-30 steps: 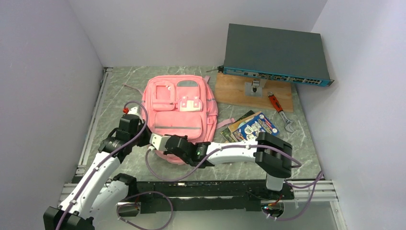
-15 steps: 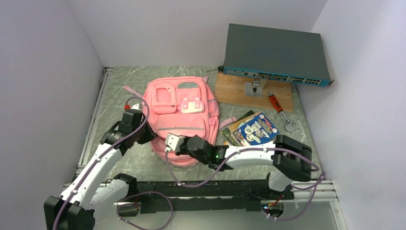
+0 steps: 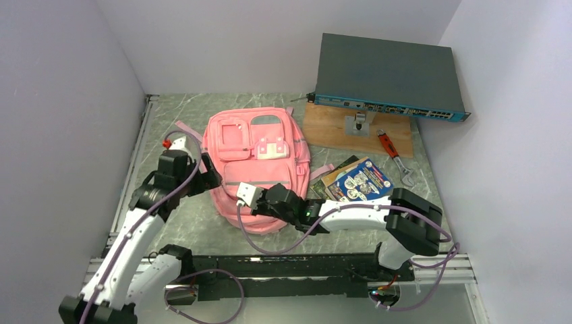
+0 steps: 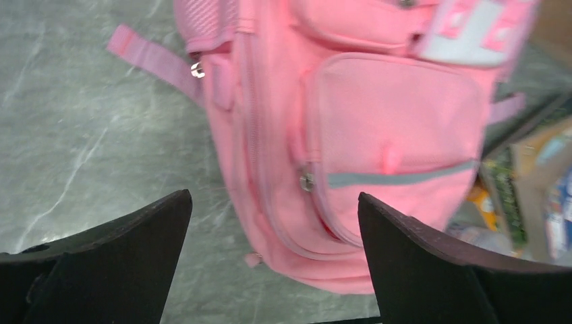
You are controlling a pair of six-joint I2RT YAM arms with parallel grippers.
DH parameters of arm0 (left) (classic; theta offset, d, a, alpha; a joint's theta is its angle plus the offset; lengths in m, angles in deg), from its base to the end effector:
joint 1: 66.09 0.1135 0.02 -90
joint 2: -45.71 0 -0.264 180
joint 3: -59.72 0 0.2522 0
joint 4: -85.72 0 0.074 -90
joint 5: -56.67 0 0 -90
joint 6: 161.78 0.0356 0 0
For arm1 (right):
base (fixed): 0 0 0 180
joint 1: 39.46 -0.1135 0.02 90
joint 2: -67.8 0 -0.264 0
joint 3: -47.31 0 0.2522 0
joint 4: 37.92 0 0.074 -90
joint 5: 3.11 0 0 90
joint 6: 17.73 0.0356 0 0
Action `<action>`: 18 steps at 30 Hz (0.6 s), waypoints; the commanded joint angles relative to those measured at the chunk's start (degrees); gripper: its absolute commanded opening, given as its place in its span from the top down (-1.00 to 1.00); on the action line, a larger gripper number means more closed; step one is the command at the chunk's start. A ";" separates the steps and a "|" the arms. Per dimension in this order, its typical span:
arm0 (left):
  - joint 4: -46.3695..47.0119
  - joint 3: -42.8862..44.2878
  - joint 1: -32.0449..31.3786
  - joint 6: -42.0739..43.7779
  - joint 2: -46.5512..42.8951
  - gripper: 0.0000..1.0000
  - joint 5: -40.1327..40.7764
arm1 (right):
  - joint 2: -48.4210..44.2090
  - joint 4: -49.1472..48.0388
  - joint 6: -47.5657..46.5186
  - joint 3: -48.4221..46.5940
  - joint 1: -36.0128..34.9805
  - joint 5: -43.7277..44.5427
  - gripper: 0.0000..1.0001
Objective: Pack the student bag
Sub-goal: Unzip the student bag at the center of the board.
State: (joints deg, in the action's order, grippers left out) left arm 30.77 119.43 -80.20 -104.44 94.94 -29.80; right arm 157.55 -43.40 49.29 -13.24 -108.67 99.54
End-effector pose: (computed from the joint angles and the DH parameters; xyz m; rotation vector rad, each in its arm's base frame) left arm 0.1691 -0.0402 0.2826 -0.4120 2.3330 -0.3276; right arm 0.1275 0.3137 0.2107 -1.3284 1.4776 0.3059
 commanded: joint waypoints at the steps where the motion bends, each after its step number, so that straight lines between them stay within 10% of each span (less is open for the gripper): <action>1: 7.04 -1.52 -0.04 4.09 -6.97 -0.99 -9.88 | -1.15 4.12 5.21 -4.67 1.61 -0.66 1.00; 4: 7.61 -0.85 -0.04 4.52 -7.10 -0.99 -13.41 | -1.03 5.57 7.36 -6.26 3.22 -0.09 1.00; 10: 10.43 -1.19 -0.13 2.48 -4.59 -0.99 -21.55 | -0.97 20.88 26.48 -14.39 10.57 -2.38 0.25; 18: 10.92 0.78 -1.78 6.99 -0.46 -0.99 -26.06 | -12.16 19.96 61.25 0.31 22.03 -20.03 -0.43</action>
State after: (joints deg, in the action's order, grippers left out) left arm 39.34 117.75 -80.55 -100.77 92.62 -51.77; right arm 151.41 -23.27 89.13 -19.10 -91.10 89.18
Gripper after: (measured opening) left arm 0.996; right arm 0.667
